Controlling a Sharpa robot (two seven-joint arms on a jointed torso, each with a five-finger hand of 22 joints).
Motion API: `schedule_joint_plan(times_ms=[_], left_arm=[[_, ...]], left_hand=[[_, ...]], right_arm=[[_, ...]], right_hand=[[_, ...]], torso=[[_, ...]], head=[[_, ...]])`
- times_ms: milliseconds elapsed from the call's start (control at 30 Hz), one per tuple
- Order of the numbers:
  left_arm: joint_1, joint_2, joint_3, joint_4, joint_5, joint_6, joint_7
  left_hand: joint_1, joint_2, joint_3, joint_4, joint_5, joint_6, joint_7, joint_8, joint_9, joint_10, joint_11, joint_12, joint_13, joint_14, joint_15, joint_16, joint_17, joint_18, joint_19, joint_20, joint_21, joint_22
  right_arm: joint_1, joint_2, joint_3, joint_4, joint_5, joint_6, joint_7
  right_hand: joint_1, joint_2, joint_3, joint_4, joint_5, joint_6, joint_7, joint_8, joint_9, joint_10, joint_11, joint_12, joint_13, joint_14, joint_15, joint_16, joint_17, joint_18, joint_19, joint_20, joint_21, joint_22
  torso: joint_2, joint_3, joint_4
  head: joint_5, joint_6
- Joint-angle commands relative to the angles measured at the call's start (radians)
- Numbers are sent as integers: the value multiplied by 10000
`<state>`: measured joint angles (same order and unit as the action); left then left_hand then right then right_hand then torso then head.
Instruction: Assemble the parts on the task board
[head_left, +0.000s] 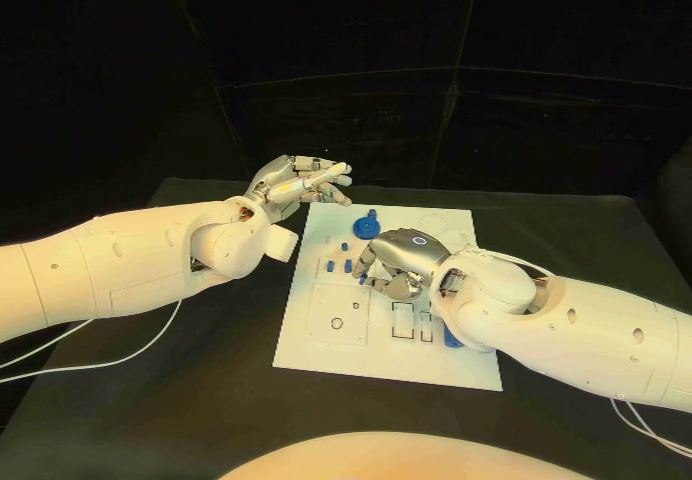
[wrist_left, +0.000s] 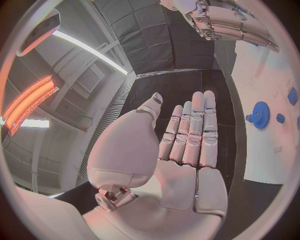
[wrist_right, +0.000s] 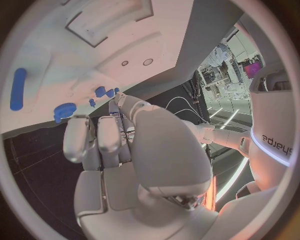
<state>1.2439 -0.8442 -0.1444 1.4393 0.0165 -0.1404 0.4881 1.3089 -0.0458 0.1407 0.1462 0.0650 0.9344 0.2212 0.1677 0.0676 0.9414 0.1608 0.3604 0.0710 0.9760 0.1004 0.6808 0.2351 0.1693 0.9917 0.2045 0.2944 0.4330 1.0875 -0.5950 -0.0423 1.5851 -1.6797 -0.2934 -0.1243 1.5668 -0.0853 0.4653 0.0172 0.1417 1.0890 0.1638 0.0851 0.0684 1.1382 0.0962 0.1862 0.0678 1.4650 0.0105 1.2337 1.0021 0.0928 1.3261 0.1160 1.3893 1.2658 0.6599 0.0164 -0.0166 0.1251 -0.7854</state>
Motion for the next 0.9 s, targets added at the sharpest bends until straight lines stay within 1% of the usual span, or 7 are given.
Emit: schedule_joint_plan(times_ms=[33,167,267,467,600,900], left_arm=[[14,17,8,-5,40,81,85],[14,28,8,-14,40,71,75],[15,34,8,-19,40,68,67],[15,34,8,-30,40,71,62],[15,33,8,-34,40,74,60],[15,27,8,-31,40,74,52]], left_hand=[[-43,38,-56,0,7,-78,10,60,-7,-69,-7,30,-16,59,-26,-66,-8,133,95,-9,-30,-9],[-28,43,-62,-2,9,-84,11,64,-7,-75,-6,36,-16,61,-24,-73,-13,134,100,-8,-37,-22],[14,37,-75,-19,11,-97,12,70,-7,-90,-4,48,-16,63,-23,-86,-23,134,110,-7,-52,-48],[32,34,-82,-26,10,-102,13,73,-6,-96,-4,53,-16,65,-22,-92,-27,134,114,-6,-59,-60],[32,33,-82,-26,10,-102,13,74,-6,-97,-3,54,-16,65,-22,-92,-27,134,114,-6,-59,-61],[35,33,-83,-27,10,-102,13,74,-6,-98,-3,55,-16,65,-22,-93,-27,134,115,-6,-60,-63]], right_arm=[[-39,97,7,-93,86,273,169],[-112,188,-2,-197,95,418,133],[-161,240,-10,-249,98,524,125],[-261,281,-19,-289,99,598,122],[-307,313,-21,-319,98,622,133],[-408,395,-23,-381,33,634,171]], right_hand=[[-128,-4,67,-22,0,37,35,-65,7,67,-21,21,8,121,-31,31,-21,-167,72,-23,61,8],[-153,-12,75,-33,-6,32,38,-68,7,62,-18,20,8,118,-29,26,-34,-168,74,-20,64,12],[-177,-16,86,-46,-11,25,41,-72,6,54,-15,17,8,118,-26,29,-36,-167,72,-18,63,9],[-194,-19,98,-60,-14,18,43,-76,5,47,-13,14,7,115,-24,23,-49,-168,74,-16,65,13],[-194,-19,98,-60,-14,18,43,-76,5,47,-13,14,7,115,-24,23,-49,-168,74,-16,65,13],[-216,-21,117,-81,-13,9,46,-81,4,37,-10,11,7,115,-21,31,-44,-168,74,-14,66,14]], torso=[[-8,5,2],[-8,1,-9],[-8,6,-21],[-12,8,-14],[-8,0,-1],[-12,-2,-7]], head=[[38,-57],[74,-85],[115,-124],[155,-154],[161,-171],[192,-183]])
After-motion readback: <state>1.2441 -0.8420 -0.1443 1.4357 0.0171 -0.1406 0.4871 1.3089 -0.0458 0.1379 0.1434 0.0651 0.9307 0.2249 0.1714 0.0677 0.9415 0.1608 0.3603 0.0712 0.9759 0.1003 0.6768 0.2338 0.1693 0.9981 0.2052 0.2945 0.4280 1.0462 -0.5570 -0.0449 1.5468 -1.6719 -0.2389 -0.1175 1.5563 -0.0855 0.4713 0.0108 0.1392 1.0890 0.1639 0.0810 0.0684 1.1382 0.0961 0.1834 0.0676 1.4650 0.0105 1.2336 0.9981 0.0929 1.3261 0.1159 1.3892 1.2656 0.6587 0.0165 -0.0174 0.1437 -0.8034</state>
